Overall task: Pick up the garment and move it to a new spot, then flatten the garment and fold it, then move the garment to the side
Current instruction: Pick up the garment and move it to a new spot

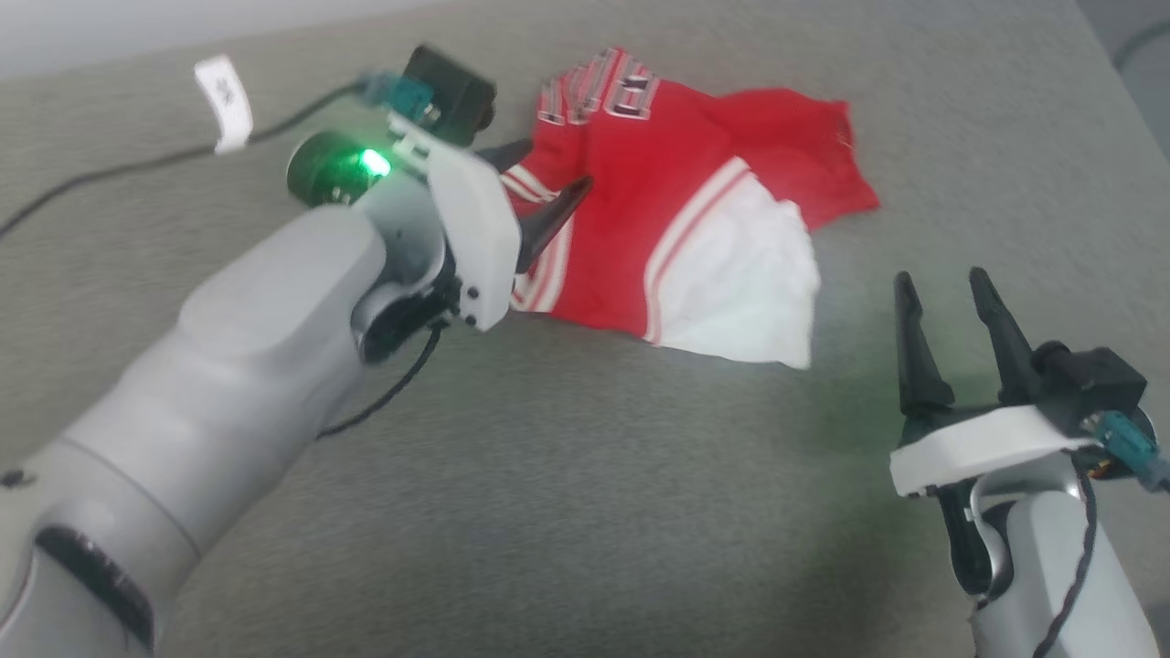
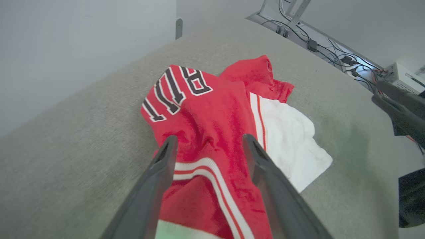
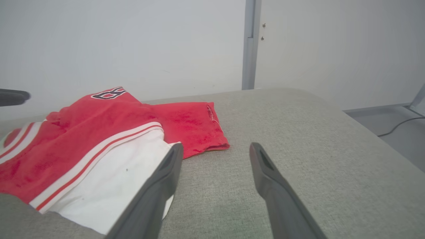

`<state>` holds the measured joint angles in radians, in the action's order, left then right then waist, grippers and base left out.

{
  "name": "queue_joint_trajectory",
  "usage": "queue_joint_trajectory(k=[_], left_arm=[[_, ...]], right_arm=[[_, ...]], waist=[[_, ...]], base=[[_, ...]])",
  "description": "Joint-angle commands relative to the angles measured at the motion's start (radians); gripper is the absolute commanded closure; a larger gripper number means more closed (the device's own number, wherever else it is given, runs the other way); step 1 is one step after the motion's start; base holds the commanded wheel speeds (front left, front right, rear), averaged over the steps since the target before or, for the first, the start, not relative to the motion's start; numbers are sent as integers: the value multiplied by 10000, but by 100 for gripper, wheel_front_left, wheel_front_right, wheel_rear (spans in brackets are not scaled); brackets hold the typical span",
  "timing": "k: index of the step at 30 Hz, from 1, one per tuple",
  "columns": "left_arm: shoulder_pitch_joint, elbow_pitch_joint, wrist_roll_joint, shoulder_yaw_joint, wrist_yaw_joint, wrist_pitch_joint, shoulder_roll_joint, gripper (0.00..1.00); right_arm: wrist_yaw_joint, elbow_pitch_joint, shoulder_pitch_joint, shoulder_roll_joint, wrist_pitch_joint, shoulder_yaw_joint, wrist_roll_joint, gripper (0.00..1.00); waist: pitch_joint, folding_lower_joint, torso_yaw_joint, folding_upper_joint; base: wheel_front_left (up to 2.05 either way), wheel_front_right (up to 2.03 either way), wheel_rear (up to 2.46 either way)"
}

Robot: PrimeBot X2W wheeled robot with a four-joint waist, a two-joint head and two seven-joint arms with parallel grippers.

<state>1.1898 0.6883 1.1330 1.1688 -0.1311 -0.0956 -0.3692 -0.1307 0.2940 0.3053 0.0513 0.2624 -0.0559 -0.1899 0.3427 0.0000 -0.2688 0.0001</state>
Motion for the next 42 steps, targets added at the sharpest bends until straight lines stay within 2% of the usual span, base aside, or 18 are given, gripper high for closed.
queue_joint_trajectory(k=[1, 10, 15, 19, 25, 29, 33, 42], left_arm=[[-466, 117, 172, -51, 15, 435, -145, 0], [-3256, 770, 1390, -457, 13, 2717, -218, 0], [-4689, 986, 1827, -685, 13, 3407, -185, 0], [-5609, 1165, 1634, -1030, 13, 3605, -291, 0], [-6895, 622, 88, -3161, 282, 3614, -610, 0], [-8062, -548, -1502, -5053, 730, 3616, -840, 0], [-9455, -1901, -3209, -6609, 1135, 3616, -763, 0], [-11130, -3922, -6220, -9231, 893, 3617, 55, 0]], right_arm=[[-1, 27, -163, -2, 35, -78, 220, 0], [-1, 122, -832, 31, 33, -665, 1208, 0], [-1, 108, -1408, 98, 35, -1112, 1433, 0], [-1, 90, -1897, 166, 35, -1497, 1462, 0], [-1, -8, -2506, 272, 35, -1792, 1448, 0], [-1, -106, -2790, 300, 35, -1807, 1416, 0], [-1, -214, -2917, 360, 35, -1828, 1389, 0], [-1, -494, -2692, 424, 35, -1660, 1348, 0]], waist=[[-698, 0, 814, -1], [-1946, 0, 2259, -1], [-2577, 0, 3087, -1], [-3038, 0, 3612, -1], [-3495, 0, 4080, -1], [-3653, 0, 4100, -1], [-3688, 0, 3962, -1], [-3644, 0, 3729, -1]], base=[[0, 0, 0], [0, 0, 0], [0, 0, 0], [0, 0, 0], [0, 0, 0], [0, 0, 0], [0, 0, 0], [0, 0, 0]])
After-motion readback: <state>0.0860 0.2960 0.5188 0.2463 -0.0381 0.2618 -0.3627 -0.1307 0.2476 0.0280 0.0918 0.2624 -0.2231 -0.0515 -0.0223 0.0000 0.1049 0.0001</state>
